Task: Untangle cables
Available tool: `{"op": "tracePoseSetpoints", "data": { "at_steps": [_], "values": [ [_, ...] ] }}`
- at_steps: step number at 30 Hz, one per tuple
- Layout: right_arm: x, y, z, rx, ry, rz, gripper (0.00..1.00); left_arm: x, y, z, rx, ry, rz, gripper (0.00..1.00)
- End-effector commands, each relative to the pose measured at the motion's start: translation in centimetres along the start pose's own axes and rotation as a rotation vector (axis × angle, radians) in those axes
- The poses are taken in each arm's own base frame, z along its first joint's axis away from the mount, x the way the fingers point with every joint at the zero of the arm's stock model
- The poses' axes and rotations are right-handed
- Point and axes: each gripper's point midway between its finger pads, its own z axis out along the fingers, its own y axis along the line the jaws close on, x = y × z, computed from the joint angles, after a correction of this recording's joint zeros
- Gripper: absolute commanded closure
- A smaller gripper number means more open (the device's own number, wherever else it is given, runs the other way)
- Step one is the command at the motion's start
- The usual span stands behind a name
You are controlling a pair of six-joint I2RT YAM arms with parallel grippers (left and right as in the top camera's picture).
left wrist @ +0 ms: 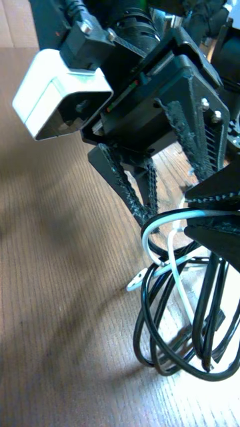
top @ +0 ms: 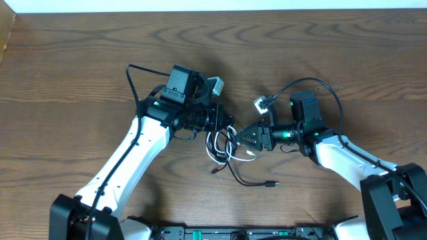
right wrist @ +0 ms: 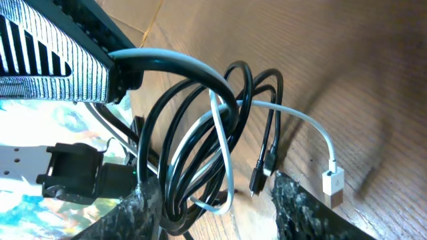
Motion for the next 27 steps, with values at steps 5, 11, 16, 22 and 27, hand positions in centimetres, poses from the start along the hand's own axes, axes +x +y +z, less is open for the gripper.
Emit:
{"op": "tracePoseSetpoints", "data": {
  "at_steps": [5, 11, 16, 22, 27],
  "values": [
    [1.0, 1.3, 0.9, -0.053, 0.044, -0.023, 0.43, 0.3, 0.5, 0.3, -0.016, 0.015, -0.089, 0.92],
    [0.4, 0.7, 0.2, -0.037, 0.019, -0.012, 0.41, 1.3, 3.0, 0.1, -0.153, 0.028, -0.128, 0.92],
    [0.0, 0.1, -0.3, -0.026, 0.001, -0.005, 0.36, 1.5, 3.2, 0.1, -0.163, 0.035, -0.135, 0.92],
    [0.6, 0.7, 0.6, -0.026, 0.027, -0.033, 0.29, 1.2, 2.6, 0.2, -0.129, 0.028, -0.159, 0.92],
    [1.1, -1.0, 1.6, 0.107, 0.032, -0.039, 0.31, 1.3, 0.2, 0.3, 0.005, 0.056, -0.135, 0.92]
  ]
}}
